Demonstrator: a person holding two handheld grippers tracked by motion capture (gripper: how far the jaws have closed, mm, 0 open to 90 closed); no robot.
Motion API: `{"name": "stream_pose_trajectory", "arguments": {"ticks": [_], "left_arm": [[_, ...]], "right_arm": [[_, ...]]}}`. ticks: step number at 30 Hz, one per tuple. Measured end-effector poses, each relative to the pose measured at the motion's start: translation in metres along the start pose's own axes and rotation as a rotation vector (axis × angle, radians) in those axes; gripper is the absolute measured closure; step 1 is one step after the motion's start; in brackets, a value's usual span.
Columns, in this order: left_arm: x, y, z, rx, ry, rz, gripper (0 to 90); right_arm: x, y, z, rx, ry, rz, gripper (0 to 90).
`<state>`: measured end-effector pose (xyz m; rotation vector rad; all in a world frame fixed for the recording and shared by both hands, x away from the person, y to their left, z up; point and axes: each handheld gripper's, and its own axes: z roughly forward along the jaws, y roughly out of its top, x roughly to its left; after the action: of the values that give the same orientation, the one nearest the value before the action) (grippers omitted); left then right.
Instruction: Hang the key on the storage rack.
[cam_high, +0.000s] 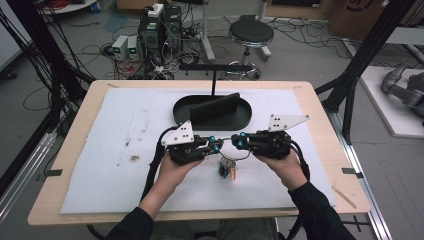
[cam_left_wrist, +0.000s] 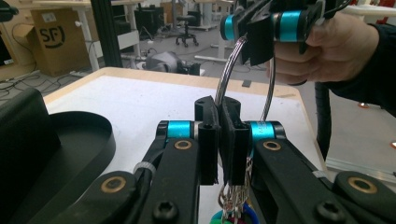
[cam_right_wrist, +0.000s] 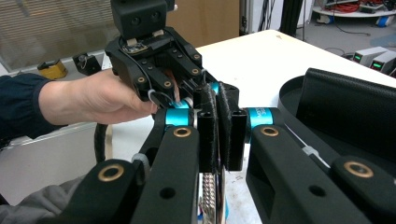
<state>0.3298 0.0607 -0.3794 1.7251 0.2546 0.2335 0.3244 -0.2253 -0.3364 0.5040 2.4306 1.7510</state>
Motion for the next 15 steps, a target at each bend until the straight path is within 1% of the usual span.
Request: {"name": "stream_pose_trajectory", "arguments": {"ticks": [2,3,7,9,10,12,14,15], "left_arm": [[0.000,0.001,-0.002,-0.008,0.004,-0.001,86.1],[0.000,0.001,-0.003,-0.008,0.006,0.003,86.2],[0.001,0.002,-0.006,-0.022,0.017,-0.007,86.4],[0.003,0.003,-0.009,-0.024,0.029,-0.008,86.5],[0.003,0.003,-0.010,-0.027,0.034,-0.008,86.5],[0.004,0.004,-0.014,-0.029,0.047,-0.009,86.6],[0.006,0.005,-0.017,-0.035,0.058,-0.013,86.6],[0.007,0.006,-0.021,-0.037,0.068,-0.011,86.6]], "right_arm": [[0.000,0.000,0.000,0.000,0.001,-0.002,86.6],[0.000,0.000,-0.001,-0.001,-0.003,-0.006,85.9],[-0.003,0.000,-0.004,-0.012,-0.026,-0.015,81.8],[-0.004,0.000,-0.007,-0.017,-0.034,-0.008,79.4],[-0.006,0.000,-0.010,-0.028,-0.053,-0.012,77.3],[-0.008,-0.001,-0.014,-0.040,-0.070,-0.010,76.1],[-0.012,-0.002,-0.022,-0.055,-0.113,0.004,72.4],[-0.015,-0.003,-0.024,-0.062,-0.125,0.006,71.2]]}}
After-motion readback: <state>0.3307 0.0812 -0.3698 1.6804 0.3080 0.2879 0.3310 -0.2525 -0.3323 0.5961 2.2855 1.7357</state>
